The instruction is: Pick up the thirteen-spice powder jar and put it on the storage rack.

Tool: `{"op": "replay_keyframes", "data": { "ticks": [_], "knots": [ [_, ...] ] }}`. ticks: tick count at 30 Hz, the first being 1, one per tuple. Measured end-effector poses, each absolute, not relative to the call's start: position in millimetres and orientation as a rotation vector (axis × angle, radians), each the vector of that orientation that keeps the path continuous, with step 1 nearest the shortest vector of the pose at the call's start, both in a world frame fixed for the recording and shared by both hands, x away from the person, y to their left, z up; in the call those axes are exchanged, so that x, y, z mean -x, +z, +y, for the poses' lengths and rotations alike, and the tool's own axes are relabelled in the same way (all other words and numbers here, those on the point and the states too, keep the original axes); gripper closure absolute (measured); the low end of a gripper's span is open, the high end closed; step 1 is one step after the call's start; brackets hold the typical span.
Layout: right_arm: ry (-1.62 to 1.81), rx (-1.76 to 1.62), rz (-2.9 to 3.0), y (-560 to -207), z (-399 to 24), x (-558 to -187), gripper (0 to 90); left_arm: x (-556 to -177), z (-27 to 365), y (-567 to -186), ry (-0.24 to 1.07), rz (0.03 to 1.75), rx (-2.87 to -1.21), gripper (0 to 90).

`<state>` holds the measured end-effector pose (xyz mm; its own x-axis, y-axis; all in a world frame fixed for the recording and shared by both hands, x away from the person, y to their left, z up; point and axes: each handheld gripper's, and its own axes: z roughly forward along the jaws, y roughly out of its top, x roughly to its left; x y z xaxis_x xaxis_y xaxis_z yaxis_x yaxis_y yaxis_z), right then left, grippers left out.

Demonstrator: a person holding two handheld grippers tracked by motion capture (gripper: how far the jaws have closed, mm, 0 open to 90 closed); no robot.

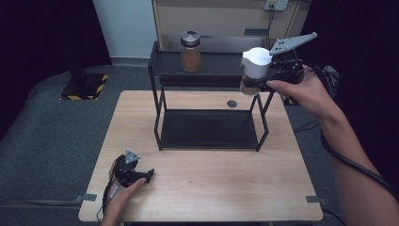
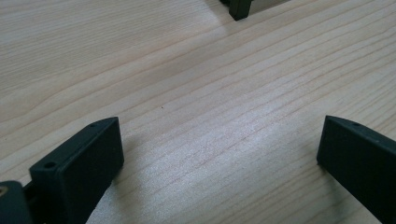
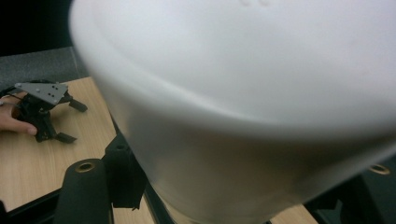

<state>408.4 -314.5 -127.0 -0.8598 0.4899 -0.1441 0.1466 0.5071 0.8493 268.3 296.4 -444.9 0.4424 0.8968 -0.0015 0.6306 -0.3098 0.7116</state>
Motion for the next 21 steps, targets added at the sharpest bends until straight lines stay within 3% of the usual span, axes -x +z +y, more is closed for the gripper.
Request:
{"op": "replay_keyframes", "data": {
  "ticks": [21],
  "knots": [
    [1.299, -0.555, 2.368, -110.9, -302.9, -431.0, 31.5, -268.6, 296.4, -444.9, 0.53, 1.276, -2.051, 0.0]
  ]
}}
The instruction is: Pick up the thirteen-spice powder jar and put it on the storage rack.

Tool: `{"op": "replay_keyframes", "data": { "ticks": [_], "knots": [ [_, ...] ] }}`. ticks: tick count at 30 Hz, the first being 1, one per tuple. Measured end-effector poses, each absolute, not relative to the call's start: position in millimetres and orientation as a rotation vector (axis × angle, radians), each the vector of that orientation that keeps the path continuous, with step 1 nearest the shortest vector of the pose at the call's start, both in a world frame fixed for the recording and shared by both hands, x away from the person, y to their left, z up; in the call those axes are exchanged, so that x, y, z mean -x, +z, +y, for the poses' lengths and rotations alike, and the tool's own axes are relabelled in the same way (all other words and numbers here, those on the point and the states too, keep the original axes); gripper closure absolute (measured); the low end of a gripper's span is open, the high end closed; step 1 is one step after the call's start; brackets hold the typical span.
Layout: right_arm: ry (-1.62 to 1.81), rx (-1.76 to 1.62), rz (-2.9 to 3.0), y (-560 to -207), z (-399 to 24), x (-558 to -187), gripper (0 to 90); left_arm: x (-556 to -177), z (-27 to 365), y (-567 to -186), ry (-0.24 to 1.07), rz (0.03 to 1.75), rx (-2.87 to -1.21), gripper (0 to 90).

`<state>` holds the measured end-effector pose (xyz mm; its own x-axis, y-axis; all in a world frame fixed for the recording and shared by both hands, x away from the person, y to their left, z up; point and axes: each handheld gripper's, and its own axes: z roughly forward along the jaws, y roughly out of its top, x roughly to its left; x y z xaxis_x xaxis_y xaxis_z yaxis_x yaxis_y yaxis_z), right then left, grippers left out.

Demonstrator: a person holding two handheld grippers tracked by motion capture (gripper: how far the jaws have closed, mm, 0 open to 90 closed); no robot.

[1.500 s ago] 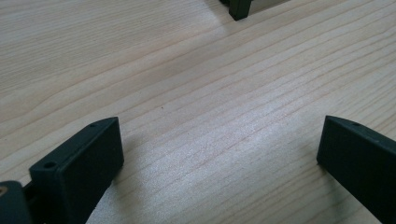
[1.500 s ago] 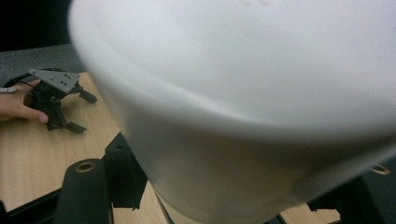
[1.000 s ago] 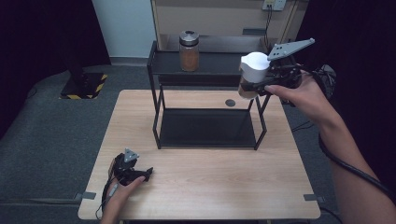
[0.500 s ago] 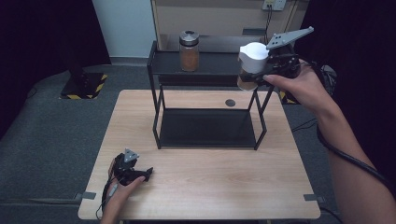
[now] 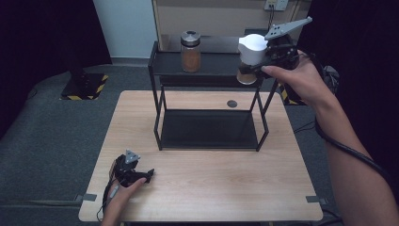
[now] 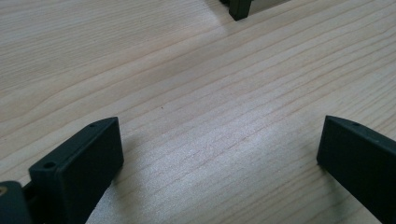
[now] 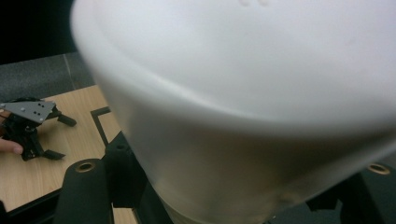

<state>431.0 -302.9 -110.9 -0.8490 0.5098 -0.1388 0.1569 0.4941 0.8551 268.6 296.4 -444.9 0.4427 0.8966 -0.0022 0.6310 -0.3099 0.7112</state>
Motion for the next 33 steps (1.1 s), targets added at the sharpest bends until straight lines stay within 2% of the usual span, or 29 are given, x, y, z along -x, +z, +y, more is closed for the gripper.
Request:
{"op": "replay_keyframes", "data": {
  "ticks": [20, 33],
  "knots": [
    [1.3, -0.638, 2.338, -106.9, -297.4, -449.1, 31.5, -268.6, 296.4, -444.9, 0.53, 1.276, -2.051, 0.0],
    [1.271, -0.675, 2.339, -106.8, -277.6, -466.3, 31.5, -268.8, 296.5, -444.9, 0.53, 1.276, -2.052, 0.0]
  ]
}}
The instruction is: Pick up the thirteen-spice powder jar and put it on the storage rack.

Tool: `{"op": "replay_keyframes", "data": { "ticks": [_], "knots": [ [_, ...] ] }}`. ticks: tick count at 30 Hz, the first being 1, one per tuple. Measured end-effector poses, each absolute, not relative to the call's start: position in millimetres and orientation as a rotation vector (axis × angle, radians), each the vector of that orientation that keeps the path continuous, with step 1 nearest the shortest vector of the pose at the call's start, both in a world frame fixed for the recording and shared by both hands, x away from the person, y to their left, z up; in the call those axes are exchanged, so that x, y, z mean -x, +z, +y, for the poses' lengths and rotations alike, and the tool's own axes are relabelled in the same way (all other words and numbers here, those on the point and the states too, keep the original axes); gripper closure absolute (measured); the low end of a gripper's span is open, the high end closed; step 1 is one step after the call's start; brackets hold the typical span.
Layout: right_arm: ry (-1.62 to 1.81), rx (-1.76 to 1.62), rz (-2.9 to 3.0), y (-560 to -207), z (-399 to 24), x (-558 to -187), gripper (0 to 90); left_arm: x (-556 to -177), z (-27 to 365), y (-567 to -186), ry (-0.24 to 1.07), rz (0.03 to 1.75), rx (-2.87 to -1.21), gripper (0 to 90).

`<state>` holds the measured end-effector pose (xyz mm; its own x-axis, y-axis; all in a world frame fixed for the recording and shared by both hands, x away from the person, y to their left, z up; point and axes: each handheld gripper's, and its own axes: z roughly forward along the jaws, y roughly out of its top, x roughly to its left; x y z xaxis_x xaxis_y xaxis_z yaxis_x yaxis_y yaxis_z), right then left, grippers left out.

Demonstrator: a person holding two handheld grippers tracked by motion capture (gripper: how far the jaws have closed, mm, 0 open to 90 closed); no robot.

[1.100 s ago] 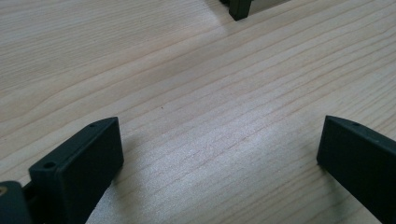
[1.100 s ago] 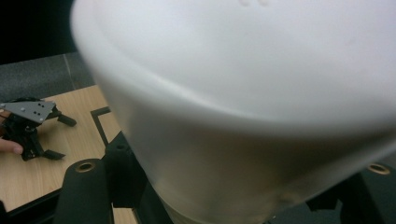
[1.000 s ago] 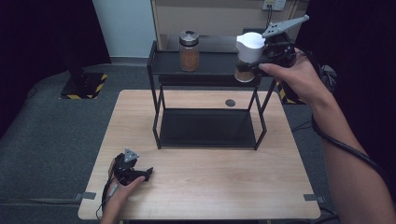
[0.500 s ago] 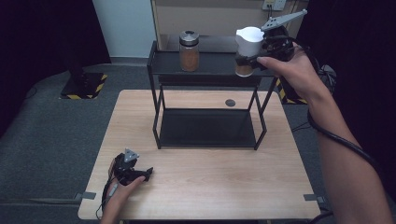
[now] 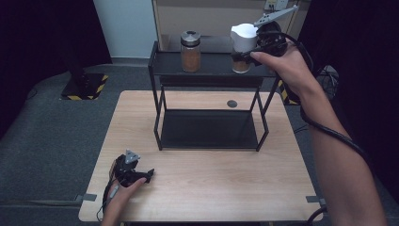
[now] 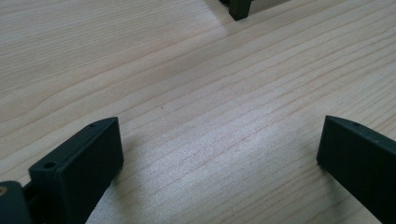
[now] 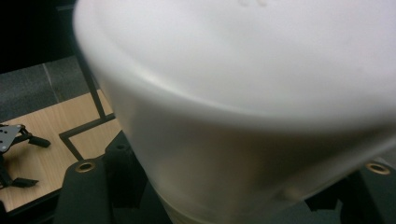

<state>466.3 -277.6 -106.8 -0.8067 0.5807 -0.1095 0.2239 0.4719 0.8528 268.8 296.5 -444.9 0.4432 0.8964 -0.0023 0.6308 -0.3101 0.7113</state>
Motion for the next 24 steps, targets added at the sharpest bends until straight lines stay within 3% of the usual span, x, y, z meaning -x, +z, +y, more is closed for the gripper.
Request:
{"op": "replay_keyframes", "data": {
  "ticks": [24],
  "knots": [
    [1.251, -0.779, 2.335, -116.5, -267.2, -486.9, 31.5, -270.1, 296.6, -444.9, 0.528, 1.271, -2.053, 0.0]
  ]
}}
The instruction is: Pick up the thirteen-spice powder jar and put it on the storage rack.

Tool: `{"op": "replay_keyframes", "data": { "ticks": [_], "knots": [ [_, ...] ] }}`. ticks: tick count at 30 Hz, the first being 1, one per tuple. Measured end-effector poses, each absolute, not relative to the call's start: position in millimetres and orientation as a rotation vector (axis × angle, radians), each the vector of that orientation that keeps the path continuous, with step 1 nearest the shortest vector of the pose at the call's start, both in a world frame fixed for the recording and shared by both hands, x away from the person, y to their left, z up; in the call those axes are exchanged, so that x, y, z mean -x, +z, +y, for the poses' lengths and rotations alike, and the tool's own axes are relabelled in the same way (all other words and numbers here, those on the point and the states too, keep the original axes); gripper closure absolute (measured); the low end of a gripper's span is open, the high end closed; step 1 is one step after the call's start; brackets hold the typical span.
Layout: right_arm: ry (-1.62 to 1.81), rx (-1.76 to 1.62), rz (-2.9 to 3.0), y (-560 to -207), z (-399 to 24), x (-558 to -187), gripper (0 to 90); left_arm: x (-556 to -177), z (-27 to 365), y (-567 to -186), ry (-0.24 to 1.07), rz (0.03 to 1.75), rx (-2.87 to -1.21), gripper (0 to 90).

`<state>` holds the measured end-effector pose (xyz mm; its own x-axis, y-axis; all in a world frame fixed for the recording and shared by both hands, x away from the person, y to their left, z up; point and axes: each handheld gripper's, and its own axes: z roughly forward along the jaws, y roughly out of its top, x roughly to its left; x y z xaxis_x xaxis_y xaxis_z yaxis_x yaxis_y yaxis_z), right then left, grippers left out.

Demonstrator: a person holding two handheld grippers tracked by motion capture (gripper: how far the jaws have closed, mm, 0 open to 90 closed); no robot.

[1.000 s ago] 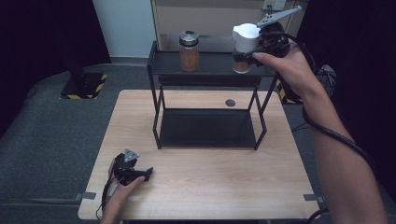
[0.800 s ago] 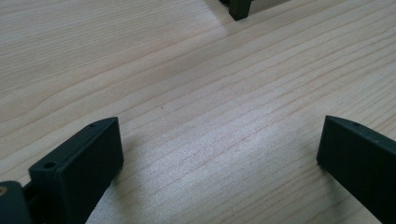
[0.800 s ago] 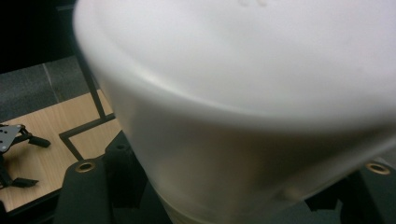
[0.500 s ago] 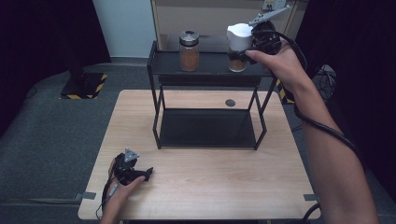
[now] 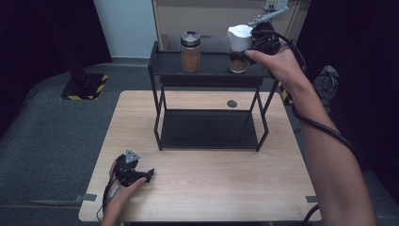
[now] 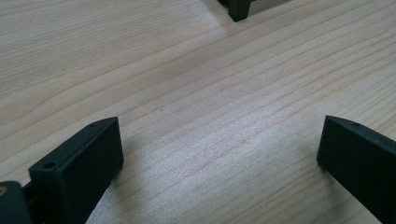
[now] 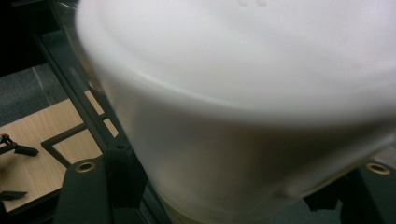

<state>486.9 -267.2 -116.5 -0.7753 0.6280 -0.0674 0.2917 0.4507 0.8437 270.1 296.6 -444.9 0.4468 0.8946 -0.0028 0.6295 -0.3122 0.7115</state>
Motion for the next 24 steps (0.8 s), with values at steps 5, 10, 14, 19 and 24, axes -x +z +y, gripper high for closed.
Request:
{"op": "replay_keyframes", "data": {
  "ticks": [5, 10, 14, 19, 24],
  "knots": [
    [1.254, -0.786, 2.338, -116.5, -267.4, -487.7, 31.5, -270.2, 296.6, -444.9, 0.528, 1.271, -2.054, 0.0],
    [1.274, -0.804, 2.339, -118.4, -270.8, -488.6, 31.4, -270.4, 296.6, -445.0, 0.528, 1.27, -2.054, 0.0],
    [1.257, -0.807, 2.344, -116.0, -268.4, -487.3, 31.3, -270.4, 296.6, -445.0, 0.528, 1.27, -2.054, 0.0],
    [1.232, -0.8, 2.347, -113.9, -265.5, -486.1, 30.9, -270.4, 296.6, -445.0, 0.528, 1.27, -2.054, 0.0],
    [1.222, -0.802, 2.344, -114.2, -264.4, -485.7, 29.8, -270.4, 296.6, -444.9, 0.527, 1.27, -2.054, 0.0]
  ]
}}
